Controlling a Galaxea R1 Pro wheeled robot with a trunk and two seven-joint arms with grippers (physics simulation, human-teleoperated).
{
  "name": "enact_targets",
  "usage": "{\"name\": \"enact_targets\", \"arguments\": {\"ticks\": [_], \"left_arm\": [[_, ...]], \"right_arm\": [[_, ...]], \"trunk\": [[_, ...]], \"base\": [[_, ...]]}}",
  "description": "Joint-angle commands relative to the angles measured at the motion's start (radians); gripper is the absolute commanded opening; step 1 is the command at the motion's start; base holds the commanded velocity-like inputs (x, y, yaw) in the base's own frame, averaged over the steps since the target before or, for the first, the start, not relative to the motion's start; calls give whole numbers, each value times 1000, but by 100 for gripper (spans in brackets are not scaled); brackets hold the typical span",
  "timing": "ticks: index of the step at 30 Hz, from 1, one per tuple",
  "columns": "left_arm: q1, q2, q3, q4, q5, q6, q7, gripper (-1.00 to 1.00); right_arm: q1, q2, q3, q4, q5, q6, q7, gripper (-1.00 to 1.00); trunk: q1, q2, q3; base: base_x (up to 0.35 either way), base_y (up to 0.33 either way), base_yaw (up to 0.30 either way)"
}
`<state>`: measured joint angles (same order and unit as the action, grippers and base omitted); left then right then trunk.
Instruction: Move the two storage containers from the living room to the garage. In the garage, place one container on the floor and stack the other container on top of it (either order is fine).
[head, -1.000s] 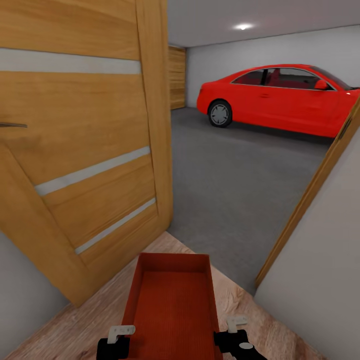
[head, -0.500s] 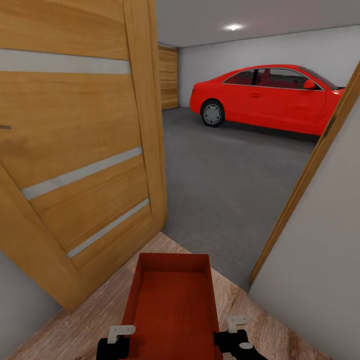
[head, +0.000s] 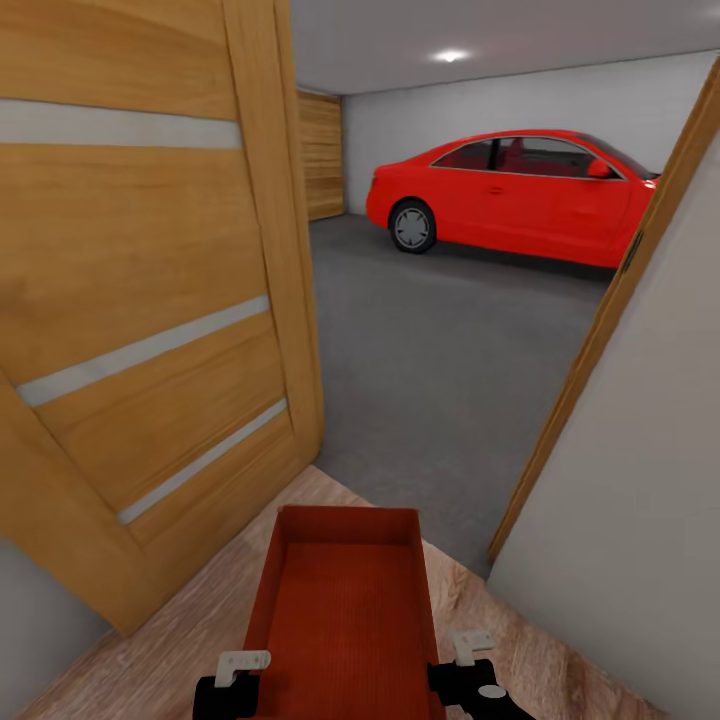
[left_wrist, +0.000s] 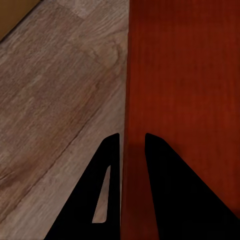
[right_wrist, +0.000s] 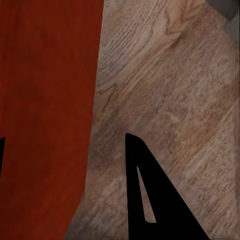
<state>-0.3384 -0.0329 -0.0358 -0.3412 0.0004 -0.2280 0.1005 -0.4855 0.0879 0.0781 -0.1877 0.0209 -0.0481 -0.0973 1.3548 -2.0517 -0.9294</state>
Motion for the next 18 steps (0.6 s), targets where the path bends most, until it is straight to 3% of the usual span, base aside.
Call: {"name": "enact_targets", "arguments": {"ticks": [1,12,18], "left_arm": [[-1,1,5,-1,-2,-3,15,-100],[-1,1,5,-1,-2,-3,15,-100],[-1,1,5,-1,-2,-3,15,-100]], "right_arm": [[-1,0,5,2,4,-1,-10,-100],[-1,0,5,2,4,-2,-10,-100],[-1,0,5,2,4,-2,-10,-100]], "trunk": [[0,0,0],[0,0,4],[0,0,4]], "base": [[0,0,-239],[0,0,-253],[0,0,-74]]}}
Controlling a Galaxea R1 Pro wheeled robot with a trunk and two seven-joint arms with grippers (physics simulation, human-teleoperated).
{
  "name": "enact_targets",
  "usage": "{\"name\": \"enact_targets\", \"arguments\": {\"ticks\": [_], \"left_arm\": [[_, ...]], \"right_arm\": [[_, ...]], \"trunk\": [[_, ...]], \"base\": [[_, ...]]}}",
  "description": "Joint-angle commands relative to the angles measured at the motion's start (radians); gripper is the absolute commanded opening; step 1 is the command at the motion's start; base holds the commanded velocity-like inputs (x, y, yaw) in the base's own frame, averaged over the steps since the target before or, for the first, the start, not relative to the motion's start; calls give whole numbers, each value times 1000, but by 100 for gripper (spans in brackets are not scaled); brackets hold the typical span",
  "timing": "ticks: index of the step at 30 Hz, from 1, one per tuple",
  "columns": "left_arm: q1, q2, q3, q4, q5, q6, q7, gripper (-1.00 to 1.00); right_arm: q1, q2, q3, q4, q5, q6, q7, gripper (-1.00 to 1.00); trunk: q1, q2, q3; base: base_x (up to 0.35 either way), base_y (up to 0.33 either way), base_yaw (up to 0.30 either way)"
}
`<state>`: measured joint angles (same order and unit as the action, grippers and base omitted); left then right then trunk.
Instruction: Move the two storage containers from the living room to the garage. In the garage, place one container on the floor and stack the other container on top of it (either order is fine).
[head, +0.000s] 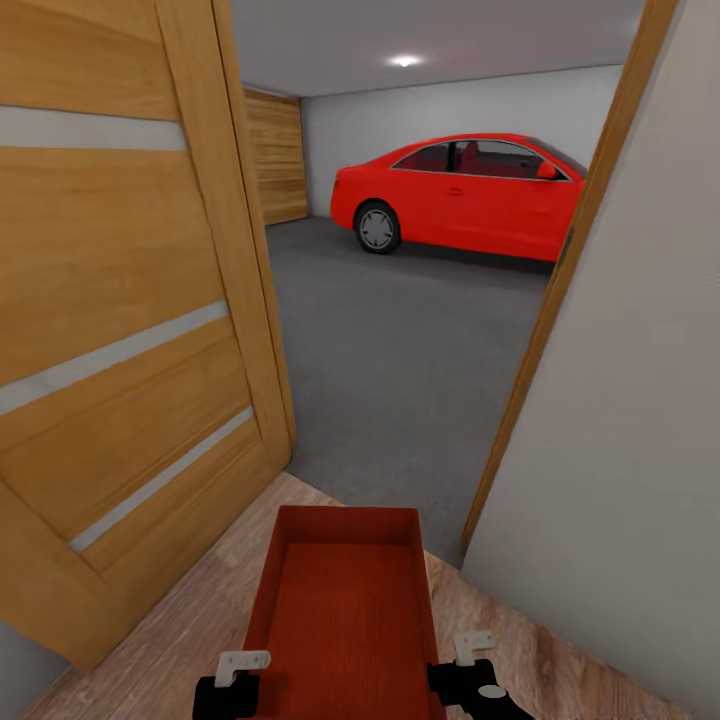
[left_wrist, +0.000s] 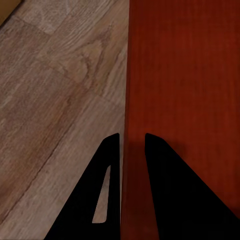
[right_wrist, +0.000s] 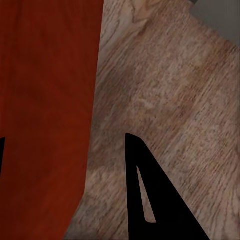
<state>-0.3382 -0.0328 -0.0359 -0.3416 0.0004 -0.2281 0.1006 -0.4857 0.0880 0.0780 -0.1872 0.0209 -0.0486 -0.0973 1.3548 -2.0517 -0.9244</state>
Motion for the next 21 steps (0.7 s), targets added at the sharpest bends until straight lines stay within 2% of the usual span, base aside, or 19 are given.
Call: {"name": "enact_targets", "arguments": {"ticks": [1,10,21], "left_arm": [[-1,1,5,-1,-2,-3,14,-100],[-1,1,5,-1,-2,-3,14,-100],[-1,1,5,-1,-2,-3,14,-100]], "right_arm": [[-1,-1,5,2,4,-2,-10,-100],[-1,-1,5,2,4,-2,-10,-100],[-1,-1,5,1,4,-2,-10,-100]], "trunk": [[0,0,-1],[0,0,-1],[0,0,-1]], "base": [[0,0,-17],[-134,0,-4],[-19,2,0]]}}
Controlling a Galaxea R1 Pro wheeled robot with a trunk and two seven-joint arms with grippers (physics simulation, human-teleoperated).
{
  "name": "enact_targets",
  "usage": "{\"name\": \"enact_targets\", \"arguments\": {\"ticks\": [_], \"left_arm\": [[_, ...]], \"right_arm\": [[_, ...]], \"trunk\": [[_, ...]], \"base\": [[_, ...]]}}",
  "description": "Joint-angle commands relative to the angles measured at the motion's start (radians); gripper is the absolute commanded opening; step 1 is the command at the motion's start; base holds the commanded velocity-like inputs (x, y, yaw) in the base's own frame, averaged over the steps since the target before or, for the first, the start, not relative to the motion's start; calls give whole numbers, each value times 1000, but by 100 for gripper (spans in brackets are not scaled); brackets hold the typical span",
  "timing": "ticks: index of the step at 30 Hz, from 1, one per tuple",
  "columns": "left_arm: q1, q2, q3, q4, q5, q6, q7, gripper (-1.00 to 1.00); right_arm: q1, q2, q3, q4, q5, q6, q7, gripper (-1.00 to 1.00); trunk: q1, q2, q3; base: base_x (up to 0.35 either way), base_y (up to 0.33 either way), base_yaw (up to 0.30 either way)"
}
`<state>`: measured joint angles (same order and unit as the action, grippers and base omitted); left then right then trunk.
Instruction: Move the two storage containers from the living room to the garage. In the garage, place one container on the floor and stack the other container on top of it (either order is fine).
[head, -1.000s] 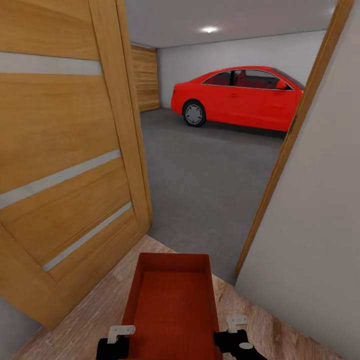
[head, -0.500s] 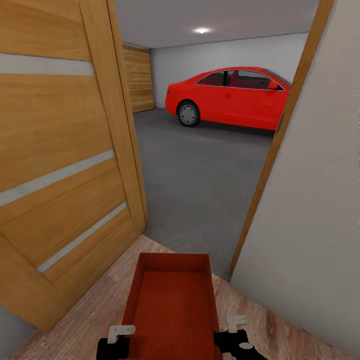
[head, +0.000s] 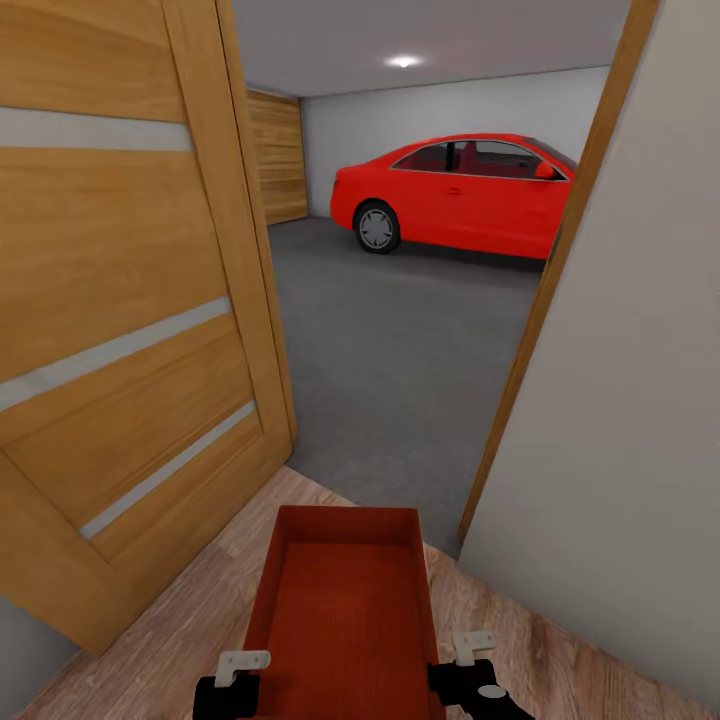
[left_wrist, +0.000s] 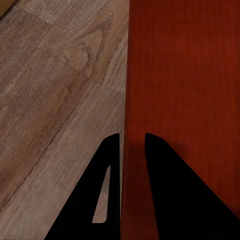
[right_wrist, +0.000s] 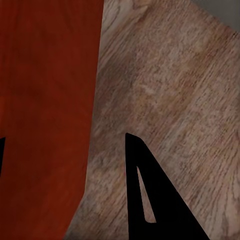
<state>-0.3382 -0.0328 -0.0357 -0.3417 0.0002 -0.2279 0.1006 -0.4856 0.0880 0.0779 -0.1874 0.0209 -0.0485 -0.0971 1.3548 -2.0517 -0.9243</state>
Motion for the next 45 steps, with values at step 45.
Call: {"name": "enact_targets", "arguments": {"ticks": [45], "left_arm": [[-1,1,5,0,-2,-4,14,-100]], "right_arm": [[-1,-1,5,2,4,-2,-10,-100]], "trunk": [[0,0,-1]], "base": [[22,64,-46]]}}
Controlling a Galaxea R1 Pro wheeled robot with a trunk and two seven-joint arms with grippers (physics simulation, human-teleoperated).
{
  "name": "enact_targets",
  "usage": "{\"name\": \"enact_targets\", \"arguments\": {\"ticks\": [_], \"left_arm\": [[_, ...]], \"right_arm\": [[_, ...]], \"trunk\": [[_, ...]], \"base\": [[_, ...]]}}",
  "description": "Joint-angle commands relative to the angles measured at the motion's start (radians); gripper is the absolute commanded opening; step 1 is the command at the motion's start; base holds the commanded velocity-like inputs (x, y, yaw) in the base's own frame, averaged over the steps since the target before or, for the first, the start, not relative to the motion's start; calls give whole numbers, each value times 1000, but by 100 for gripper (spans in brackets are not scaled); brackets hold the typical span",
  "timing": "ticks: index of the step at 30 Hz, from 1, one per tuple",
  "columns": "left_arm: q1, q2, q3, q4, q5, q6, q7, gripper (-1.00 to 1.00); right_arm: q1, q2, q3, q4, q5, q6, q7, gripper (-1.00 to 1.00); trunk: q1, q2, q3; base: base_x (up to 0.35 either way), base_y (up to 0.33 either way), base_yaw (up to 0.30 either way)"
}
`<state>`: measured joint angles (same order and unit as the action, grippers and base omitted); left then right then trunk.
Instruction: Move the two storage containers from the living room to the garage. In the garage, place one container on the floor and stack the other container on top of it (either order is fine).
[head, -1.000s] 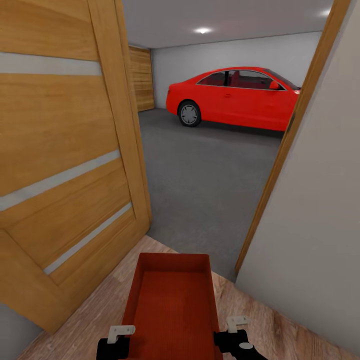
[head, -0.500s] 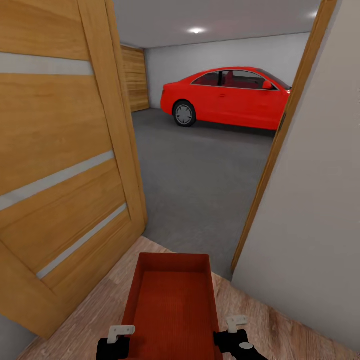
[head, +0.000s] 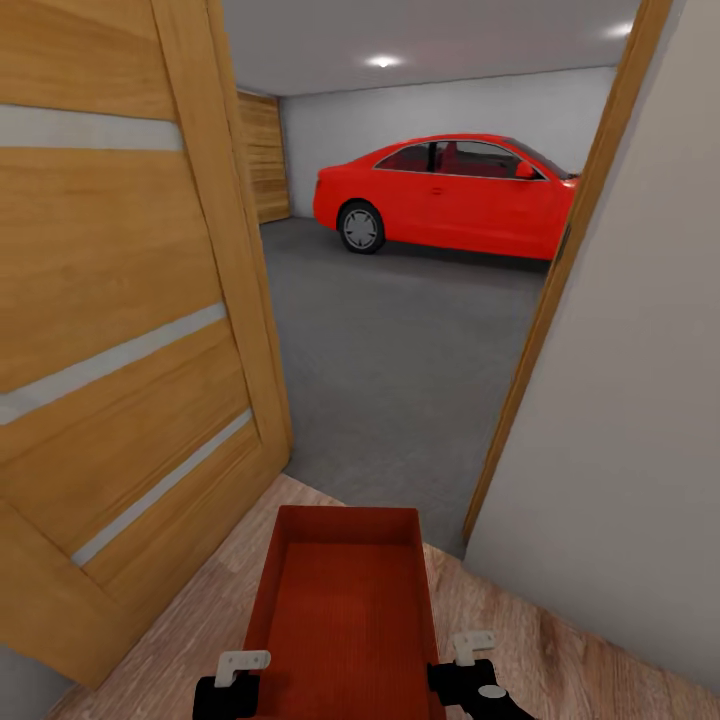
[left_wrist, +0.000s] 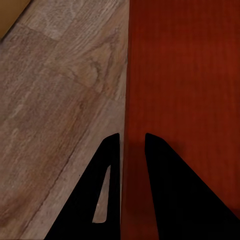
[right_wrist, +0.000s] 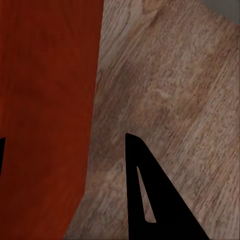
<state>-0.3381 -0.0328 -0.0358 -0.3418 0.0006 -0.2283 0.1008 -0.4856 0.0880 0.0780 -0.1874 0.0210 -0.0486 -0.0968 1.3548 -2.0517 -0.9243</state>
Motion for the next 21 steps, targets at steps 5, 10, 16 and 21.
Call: {"name": "enact_targets", "arguments": {"ticks": [5,10,16,21], "left_arm": [[-1,1,5,0,-2,-3,14,-100],[-1,1,5,0,-2,-3,14,-100],[-1,1,5,0,-2,-3,14,-100],[-1,1,5,0,-2,-3,14,-100]], "right_arm": [[-1,-1,5,2,4,-2,-11,-100],[-1,-1,5,2,4,-2,-11,-100],[-1,-1,5,2,4,-2,-11,-100],[-1,-1,5,2,4,-2,-11,-100]], "trunk": [[0,0,-1],[0,0,-1],[0,0,-1],[0,0,-1]], "base": [[0,136,-2],[0,29,0],[41,26,0],[191,123,0]]}}
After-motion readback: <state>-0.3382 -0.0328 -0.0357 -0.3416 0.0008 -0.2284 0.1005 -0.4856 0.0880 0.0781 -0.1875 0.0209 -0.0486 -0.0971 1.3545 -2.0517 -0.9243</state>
